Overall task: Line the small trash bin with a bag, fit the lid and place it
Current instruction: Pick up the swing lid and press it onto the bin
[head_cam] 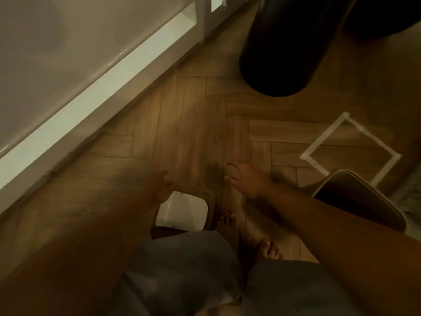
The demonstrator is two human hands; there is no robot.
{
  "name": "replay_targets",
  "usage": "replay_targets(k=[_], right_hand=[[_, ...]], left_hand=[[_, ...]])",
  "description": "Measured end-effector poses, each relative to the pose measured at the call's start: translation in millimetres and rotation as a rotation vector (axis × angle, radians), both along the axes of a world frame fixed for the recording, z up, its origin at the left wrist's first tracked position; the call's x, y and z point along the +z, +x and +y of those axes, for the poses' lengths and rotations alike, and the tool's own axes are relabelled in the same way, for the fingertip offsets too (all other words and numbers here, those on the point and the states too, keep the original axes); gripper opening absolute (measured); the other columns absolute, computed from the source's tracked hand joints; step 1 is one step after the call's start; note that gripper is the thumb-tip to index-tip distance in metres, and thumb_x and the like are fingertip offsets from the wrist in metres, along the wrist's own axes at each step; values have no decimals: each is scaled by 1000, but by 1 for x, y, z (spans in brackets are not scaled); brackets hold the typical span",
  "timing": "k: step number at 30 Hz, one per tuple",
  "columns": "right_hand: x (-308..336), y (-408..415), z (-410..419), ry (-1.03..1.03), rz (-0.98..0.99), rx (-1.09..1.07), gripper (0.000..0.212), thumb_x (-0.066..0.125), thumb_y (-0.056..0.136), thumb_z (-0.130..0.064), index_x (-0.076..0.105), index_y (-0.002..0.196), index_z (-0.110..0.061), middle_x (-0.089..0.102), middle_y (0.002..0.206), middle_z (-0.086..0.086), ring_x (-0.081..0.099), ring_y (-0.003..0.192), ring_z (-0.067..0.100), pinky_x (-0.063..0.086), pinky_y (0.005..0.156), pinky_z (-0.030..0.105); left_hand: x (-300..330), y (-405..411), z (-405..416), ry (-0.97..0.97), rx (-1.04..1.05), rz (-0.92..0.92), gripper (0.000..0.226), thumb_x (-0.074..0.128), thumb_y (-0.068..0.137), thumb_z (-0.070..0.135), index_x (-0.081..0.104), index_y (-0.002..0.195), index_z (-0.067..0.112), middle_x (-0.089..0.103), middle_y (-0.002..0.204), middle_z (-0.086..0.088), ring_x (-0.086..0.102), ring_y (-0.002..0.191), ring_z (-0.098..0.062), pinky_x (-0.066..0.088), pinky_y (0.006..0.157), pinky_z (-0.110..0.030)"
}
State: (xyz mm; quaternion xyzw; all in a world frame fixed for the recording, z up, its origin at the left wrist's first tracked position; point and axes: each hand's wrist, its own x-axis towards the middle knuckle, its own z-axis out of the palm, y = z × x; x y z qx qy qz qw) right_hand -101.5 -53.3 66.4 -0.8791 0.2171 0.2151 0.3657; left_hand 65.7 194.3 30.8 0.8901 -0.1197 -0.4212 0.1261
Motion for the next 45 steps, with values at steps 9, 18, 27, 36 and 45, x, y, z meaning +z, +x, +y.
replay_targets(k=[9, 18, 27, 36, 45], right_hand=[[-55, 9, 29, 74, 125, 135, 58, 58, 101, -41, 45, 152, -16, 49, 153, 8, 49, 135, 27, 38, 105, 33], [-27, 19, 11, 140, 122, 111, 47, 64, 99, -29, 56, 142, -14, 62, 136, 10, 59, 120, 25, 44, 89, 26], [74, -25, -60, 153, -111, -274, 65, 57, 99, -54, 43, 154, -23, 51, 151, -3, 53, 132, 16, 43, 98, 26], [109, -43, -81, 273, -222, -362, 73, 62, 88, -65, 37, 152, -40, 59, 136, -14, 60, 118, 8, 55, 94, 35], [145, -93, -108, -123, -454, -541, 49, 57, 101, -14, 45, 148, -20, 64, 131, -1, 63, 117, 19, 54, 95, 42]], left_hand=[[-12, -4, 11, -118, -112, 38, 34, 48, 104, -1, 54, 135, -13, 58, 131, -22, 54, 121, -32, 33, 99, -27], [38, 17, -38, -245, -158, -10, 31, 54, 104, 9, 66, 130, -1, 68, 127, -20, 63, 118, -34, 46, 100, -34], [148, 14, -131, -607, -430, -255, 30, 62, 98, 6, 70, 127, 7, 65, 120, 6, 62, 117, -16, 38, 91, -1], [187, -12, -156, -874, -422, -387, 36, 66, 94, 3, 69, 129, 12, 59, 143, 0, 51, 133, -8, 37, 112, -16], [207, -71, -207, -865, -263, -230, 52, 65, 98, 24, 50, 148, 25, 55, 141, 12, 45, 116, 17, 39, 84, 4]])
